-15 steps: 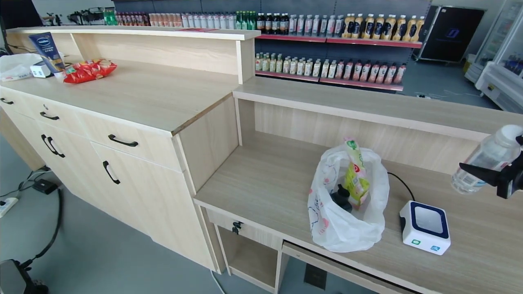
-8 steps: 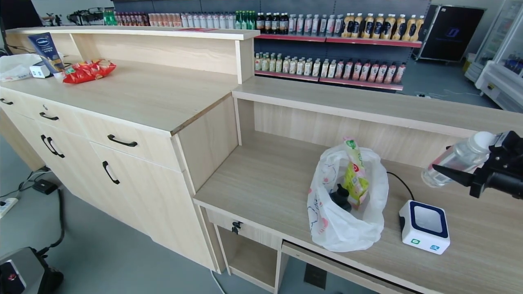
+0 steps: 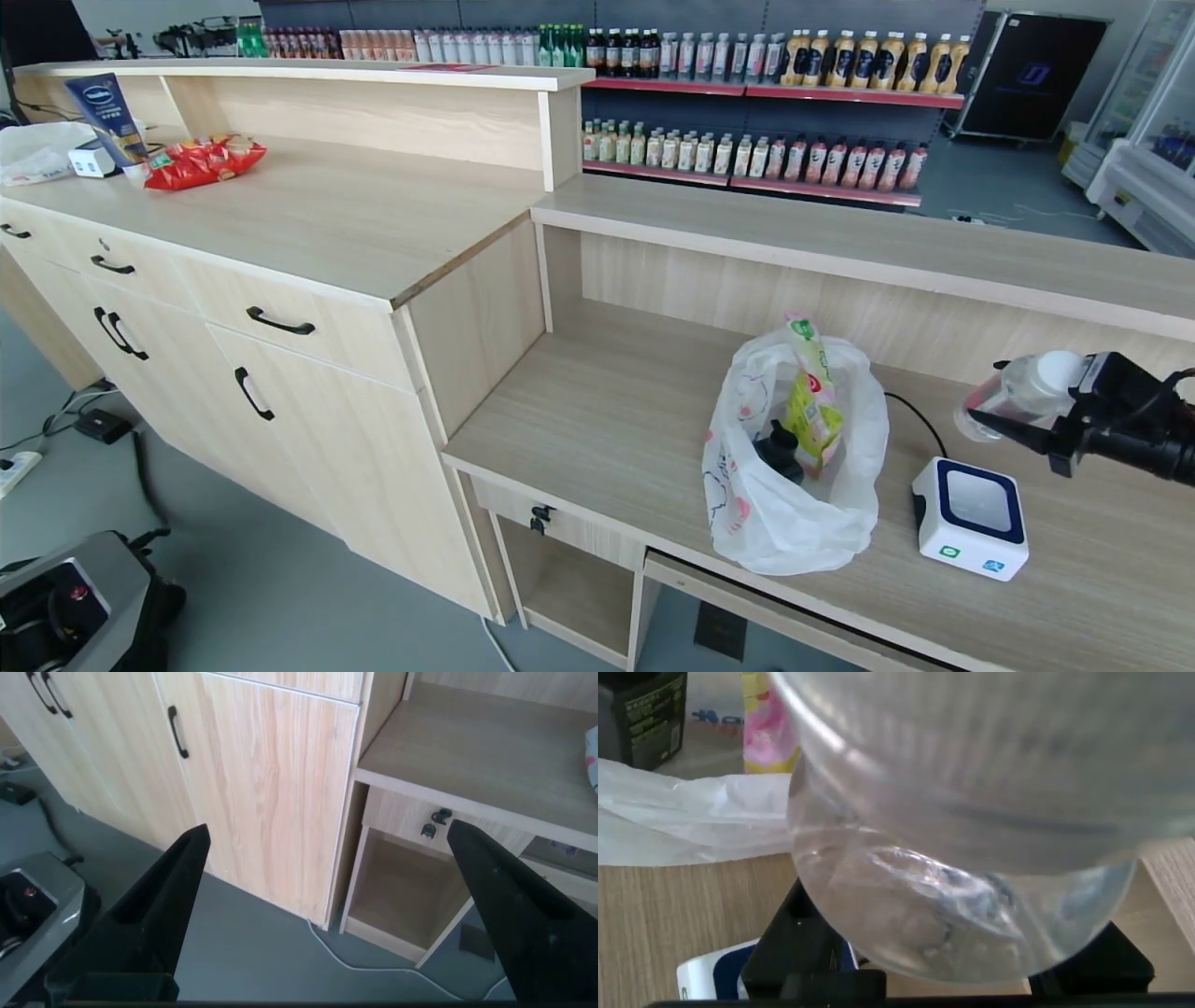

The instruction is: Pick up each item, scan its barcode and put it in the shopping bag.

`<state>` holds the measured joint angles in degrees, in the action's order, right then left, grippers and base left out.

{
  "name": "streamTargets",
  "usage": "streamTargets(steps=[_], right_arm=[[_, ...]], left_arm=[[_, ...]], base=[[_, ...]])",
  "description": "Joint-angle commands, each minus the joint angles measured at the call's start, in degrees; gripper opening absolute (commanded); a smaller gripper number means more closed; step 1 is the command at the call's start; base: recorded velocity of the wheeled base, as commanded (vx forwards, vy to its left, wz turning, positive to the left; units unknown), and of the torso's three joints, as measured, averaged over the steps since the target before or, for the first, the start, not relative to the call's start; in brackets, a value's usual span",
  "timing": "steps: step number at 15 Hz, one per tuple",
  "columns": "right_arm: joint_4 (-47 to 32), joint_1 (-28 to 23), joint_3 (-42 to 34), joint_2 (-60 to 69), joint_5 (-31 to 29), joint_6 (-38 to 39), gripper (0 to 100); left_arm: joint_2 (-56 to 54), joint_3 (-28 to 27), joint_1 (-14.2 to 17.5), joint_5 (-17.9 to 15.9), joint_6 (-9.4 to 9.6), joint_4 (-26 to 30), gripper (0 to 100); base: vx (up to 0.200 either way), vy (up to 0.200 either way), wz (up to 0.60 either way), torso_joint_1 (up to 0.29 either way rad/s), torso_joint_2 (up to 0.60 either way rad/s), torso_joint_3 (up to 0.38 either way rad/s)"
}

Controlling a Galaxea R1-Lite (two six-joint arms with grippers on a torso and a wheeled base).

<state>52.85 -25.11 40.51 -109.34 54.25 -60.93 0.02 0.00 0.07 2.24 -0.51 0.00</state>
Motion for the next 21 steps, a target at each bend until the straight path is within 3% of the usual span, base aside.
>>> streamTargets(steps=[1, 4, 9, 21], right_arm=[[-1.7, -0.4, 0.7, -2.0, 2.1, -4.6, 0], [-4.0, -0.4, 1.4, -3.5, 3.8, -12.2, 0], [-3.6, -0.5, 3.3, -4.8, 3.9, -17.4, 0], [-3.1, -1.7, 3.7, -9.4, 4.8, -22.2, 0]], left_arm=[[0.0, 0.0, 0.0, 0.0, -0.02, 0.0, 100], [0.0, 0.0, 0.0, 0.0, -0.02, 0.0, 100], [0.0, 0.0, 0.0, 0.0, -0.02, 0.0, 100], [0.0, 0.0, 0.0, 0.0, -0.02, 0.0, 100]], base=[[0.000, 0.000, 0.00, 0.000, 0.00, 0.000], [0.000, 0.000, 0.00, 0.000, 0.00, 0.000], [0.000, 0.000, 0.00, 0.000, 0.00, 0.000], [0.000, 0.000, 0.00, 0.000, 0.00, 0.000]])
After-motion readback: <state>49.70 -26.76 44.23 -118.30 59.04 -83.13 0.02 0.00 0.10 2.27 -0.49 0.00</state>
